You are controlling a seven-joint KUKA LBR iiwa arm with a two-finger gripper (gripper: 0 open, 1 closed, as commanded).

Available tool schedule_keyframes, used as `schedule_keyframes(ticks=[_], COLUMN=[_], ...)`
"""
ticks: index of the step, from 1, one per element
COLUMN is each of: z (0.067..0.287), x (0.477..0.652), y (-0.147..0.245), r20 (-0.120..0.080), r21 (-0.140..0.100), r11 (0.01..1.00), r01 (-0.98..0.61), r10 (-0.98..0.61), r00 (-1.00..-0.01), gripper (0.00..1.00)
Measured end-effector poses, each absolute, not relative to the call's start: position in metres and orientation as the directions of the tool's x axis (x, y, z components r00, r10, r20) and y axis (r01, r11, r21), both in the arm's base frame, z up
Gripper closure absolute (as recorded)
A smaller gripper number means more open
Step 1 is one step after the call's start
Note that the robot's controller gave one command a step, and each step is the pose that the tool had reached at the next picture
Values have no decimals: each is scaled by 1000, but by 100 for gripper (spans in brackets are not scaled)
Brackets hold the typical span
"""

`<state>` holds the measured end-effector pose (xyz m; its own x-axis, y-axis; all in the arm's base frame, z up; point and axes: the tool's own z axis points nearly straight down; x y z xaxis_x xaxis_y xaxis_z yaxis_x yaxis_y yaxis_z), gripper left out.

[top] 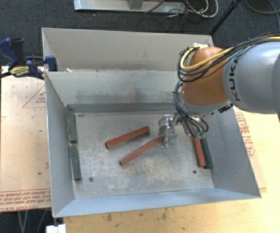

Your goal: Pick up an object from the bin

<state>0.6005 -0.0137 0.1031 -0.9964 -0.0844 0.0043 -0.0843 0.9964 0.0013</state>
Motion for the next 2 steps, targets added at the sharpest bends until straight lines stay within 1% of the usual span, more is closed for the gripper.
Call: schedule_keyframes(ticks=[1,2], z=[160,206], x=[595,604], y=[-12,15], r20=[3,-3], r21=[2,-1], r11=[982,911], r01=[-190,-412], r10=[-190,-412], r00=[-982,-911], gripper=[100,100])
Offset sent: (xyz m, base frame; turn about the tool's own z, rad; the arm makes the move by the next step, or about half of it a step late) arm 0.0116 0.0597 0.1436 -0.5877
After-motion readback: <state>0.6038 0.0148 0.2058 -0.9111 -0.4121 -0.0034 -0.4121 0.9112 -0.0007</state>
